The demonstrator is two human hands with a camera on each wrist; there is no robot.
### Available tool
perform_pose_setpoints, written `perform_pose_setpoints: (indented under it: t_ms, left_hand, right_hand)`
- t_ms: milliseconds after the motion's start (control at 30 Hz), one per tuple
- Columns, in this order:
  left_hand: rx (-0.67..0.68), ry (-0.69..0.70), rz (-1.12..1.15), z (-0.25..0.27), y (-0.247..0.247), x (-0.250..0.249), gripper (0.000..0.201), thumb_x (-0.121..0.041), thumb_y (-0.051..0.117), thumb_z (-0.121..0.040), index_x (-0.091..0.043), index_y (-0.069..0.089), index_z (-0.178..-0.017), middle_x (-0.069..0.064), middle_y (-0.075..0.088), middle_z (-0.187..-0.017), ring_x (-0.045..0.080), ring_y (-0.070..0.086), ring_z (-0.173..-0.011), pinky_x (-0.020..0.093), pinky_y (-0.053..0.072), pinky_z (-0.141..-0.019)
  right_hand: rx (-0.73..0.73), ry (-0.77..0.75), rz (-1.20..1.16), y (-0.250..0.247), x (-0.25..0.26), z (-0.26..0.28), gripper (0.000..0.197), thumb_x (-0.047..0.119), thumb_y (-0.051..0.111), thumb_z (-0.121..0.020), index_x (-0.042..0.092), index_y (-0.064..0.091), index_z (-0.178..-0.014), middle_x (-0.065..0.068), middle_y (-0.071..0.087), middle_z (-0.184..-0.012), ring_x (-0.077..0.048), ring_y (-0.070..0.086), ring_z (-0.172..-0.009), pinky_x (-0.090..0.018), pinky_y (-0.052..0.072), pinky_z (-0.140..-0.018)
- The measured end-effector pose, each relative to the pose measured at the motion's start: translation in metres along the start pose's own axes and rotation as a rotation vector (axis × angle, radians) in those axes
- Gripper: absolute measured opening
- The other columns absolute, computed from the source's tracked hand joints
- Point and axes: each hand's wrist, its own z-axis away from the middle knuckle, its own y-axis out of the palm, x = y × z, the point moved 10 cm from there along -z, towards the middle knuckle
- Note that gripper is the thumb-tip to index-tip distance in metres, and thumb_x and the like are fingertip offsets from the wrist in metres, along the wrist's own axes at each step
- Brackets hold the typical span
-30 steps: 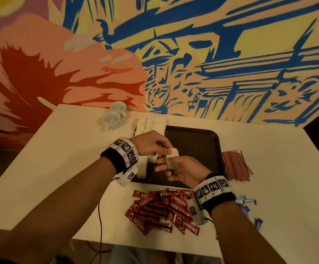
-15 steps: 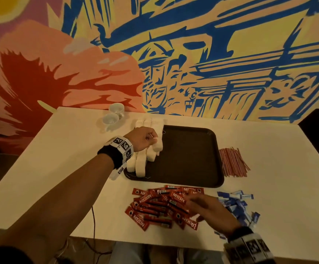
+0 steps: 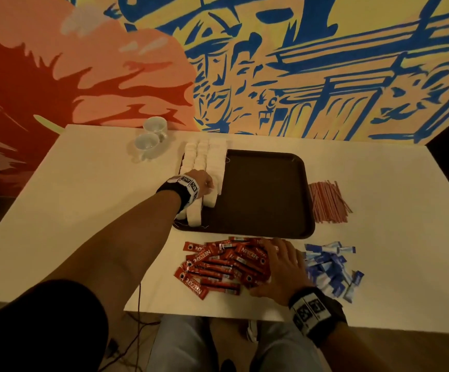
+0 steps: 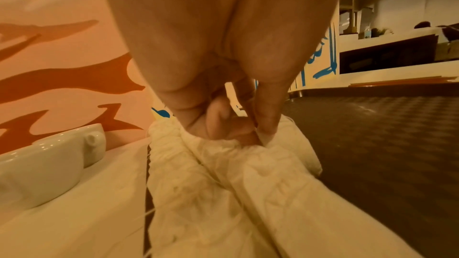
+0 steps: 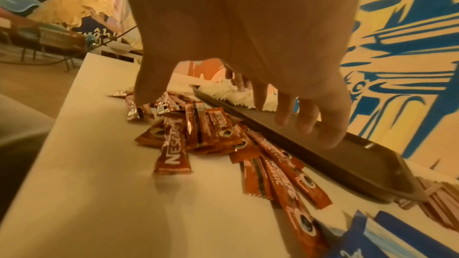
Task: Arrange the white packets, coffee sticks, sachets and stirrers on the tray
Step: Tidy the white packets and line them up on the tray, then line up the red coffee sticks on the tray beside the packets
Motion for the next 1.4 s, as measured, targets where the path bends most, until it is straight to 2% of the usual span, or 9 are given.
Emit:
perform_pose_setpoints:
  t_ms: [300, 467, 633, 767, 833, 933, 1100, 1200, 1400]
  left_hand:
    - [-0.092, -0.004, -0.093, -0.008, 0.001, 0.003, 0.012, -0.024, 0.066, -0.092, -0.022, 0.073, -0.101, 0.007, 0.071, -0.109, 0.031, 0.067, -0.099, 0.034, 0.054, -0.086]
    - [-0.103, 0.001, -0.107, -0.008, 0.001, 0.003, 0.014, -0.024, 0.066, -0.092, -0.022, 0.070, -0.105, 0.007, 0.069, -0.112, 0.030, 0.065, -0.101, 0.034, 0.052, -0.086]
    - [-0.170, -0.033, 0.040, 0.016, -0.013, 0.003, 0.026, -0.029, 0.070, -0.090, -0.024, 0.063, -0.115, 0.003, 0.064, -0.120, 0.025, 0.062, -0.108, 0.035, 0.051, -0.093]
    - [-0.258, -0.023, 0.264, 0.074, -0.021, -0.008, 0.022, -0.030, 0.066, -0.092, -0.029, 0.063, -0.114, -0.007, 0.063, -0.107, 0.016, 0.061, -0.093, 0.030, 0.048, -0.081]
    - [-0.207, -0.001, 0.378, 0.108, -0.001, -0.015, 0.017, -0.030, 0.066, -0.093, -0.031, 0.064, -0.110, -0.011, 0.063, -0.102, 0.009, 0.060, -0.085, 0.027, 0.049, -0.078]
    - [-0.061, 0.081, 0.321, 0.155, 0.048, -0.033, 0.019, -0.033, 0.068, -0.091, -0.034, 0.064, -0.110, -0.014, 0.064, -0.103, 0.003, 0.061, -0.090, 0.031, 0.055, -0.089]
    - [0.101, 0.140, 0.115, 0.205, 0.119, -0.056, 0.035, -0.043, 0.070, -0.088, -0.030, 0.062, -0.121, -0.008, 0.060, -0.123, 0.012, 0.059, -0.106, 0.034, 0.052, -0.094]
    - [0.064, 0.190, -0.007, 0.213, 0.133, -0.063, 0.033, -0.044, 0.067, -0.090, -0.032, 0.062, -0.120, -0.007, 0.056, -0.130, 0.016, 0.057, -0.113, 0.036, 0.049, -0.098]
    - [-0.015, 0.209, -0.027, 0.215, 0.138, -0.065, 0.029, -0.037, 0.063, -0.095, -0.025, 0.062, -0.122, -0.004, 0.054, -0.132, 0.017, 0.056, -0.114, 0.033, 0.048, -0.098]
  right_hand:
    - [0.081, -0.015, 0.006, 0.013, 0.002, -0.023, 0.119, 0.064, 0.080, -0.072, 0.028, 0.007, -0.159, -0.005, 0.013, -0.166, -0.033, 0.011, -0.154, -0.055, 0.013, -0.124]
    - [0.066, -0.017, 0.019, 0.011, 0.004, -0.028, 0.115, 0.063, 0.080, -0.072, 0.026, 0.013, -0.158, -0.004, 0.020, -0.163, -0.031, 0.017, -0.152, -0.052, 0.017, -0.123]
    - [0.071, -0.033, 0.024, 0.007, 0.007, -0.029, 0.107, 0.059, 0.080, -0.075, 0.026, 0.019, -0.157, -0.004, 0.026, -0.160, -0.030, 0.021, -0.150, -0.051, 0.019, -0.123]
    - [0.069, -0.053, 0.037, 0.008, 0.008, -0.030, 0.102, 0.056, 0.081, -0.076, 0.028, 0.023, -0.156, -0.004, 0.026, -0.159, -0.030, 0.022, -0.149, -0.052, 0.020, -0.123]
    - [0.069, -0.073, 0.037, 0.009, 0.011, -0.029, 0.101, 0.054, 0.080, -0.078, 0.028, 0.022, -0.156, -0.005, 0.025, -0.161, -0.031, 0.020, -0.151, -0.052, 0.019, -0.123]
    - [0.065, -0.101, 0.059, 0.006, 0.019, -0.026, 0.095, 0.051, 0.077, -0.083, 0.025, 0.024, -0.157, -0.007, 0.025, -0.162, -0.031, 0.019, -0.152, -0.052, 0.018, -0.125]
    - [0.046, -0.123, 0.064, 0.000, 0.029, -0.022, 0.081, 0.045, 0.073, -0.090, 0.021, 0.031, -0.155, -0.008, 0.031, -0.159, -0.031, 0.025, -0.150, -0.051, 0.018, -0.125]
    - [-0.001, -0.146, 0.085, -0.006, 0.034, -0.022, 0.072, 0.040, 0.071, -0.092, 0.018, 0.038, -0.152, -0.007, 0.038, -0.156, -0.029, 0.030, -0.147, -0.048, 0.020, -0.124]
    - [-0.032, -0.164, 0.081, -0.004, 0.036, -0.027, 0.060, 0.035, 0.065, -0.097, 0.017, 0.043, -0.149, -0.007, 0.042, -0.155, -0.028, 0.034, -0.146, -0.046, 0.023, -0.124]
